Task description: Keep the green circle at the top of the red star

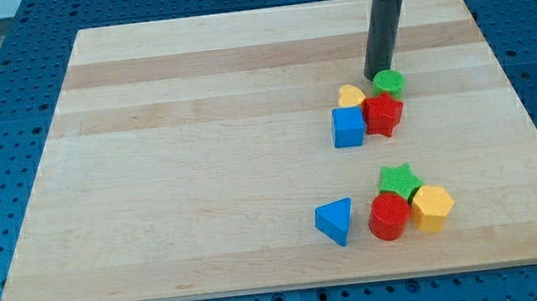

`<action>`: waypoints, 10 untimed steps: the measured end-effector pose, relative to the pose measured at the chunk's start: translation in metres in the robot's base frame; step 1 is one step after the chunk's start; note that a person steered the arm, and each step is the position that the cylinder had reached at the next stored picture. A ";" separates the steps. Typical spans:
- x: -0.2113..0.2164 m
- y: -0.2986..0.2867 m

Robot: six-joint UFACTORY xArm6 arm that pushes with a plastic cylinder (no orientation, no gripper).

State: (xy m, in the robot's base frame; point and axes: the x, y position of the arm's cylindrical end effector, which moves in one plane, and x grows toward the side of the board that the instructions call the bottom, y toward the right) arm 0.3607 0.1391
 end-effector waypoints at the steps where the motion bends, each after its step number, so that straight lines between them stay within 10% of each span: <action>1: 0.005 0.037; 10: 0.023 0.012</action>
State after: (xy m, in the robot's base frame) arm 0.3841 0.1513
